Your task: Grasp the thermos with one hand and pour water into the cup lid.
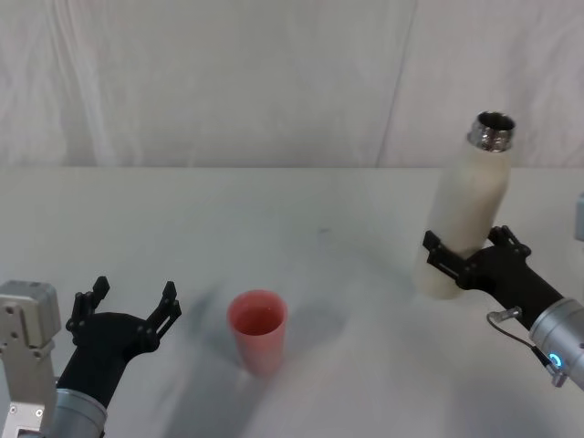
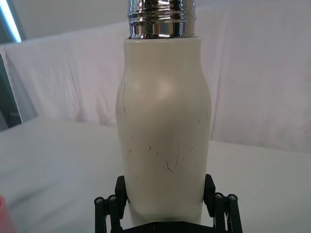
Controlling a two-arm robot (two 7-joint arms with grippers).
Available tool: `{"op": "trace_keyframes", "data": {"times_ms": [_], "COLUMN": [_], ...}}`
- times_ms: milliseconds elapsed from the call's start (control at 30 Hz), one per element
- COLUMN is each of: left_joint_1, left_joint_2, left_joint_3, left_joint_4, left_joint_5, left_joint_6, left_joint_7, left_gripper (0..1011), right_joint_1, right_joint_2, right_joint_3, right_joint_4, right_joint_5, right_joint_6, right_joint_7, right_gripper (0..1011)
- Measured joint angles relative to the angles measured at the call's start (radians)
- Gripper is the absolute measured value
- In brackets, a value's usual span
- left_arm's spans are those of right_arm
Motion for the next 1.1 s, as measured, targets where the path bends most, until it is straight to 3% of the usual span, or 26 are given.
{"op": "trace_keyframes", "data": {"times_ms": [200, 533, 1100], "left_joint_1": [0.000, 0.000, 0.000], "left_joint_2": [0.000, 0.000, 0.000], "left_joint_3": [0.000, 0.000, 0.000], "left_joint_4": [0.000, 0.000, 0.000], "left_joint_5": [0.000, 0.000, 0.000], "left_joint_6": [0.000, 0.000, 0.000], "left_joint_7": [0.000, 0.000, 0.000], "left_gripper": [1001, 1001, 1001], "right_joint_1": [0.029, 0.084, 0.122], "right_joint_2": [0.010, 0.003, -0.015], "right_joint_3": [-0.035, -0.072, -0.052], "right_joint_4": [0.042, 0.152, 0.224], "right_joint_5": [-0.031, -0.105, -0.110], "right_joint_6": [-0.021, -0.127, -0.119], "right_joint_7": [-0.004, -0.005, -0.003], "right_gripper": [950, 950, 951]}}
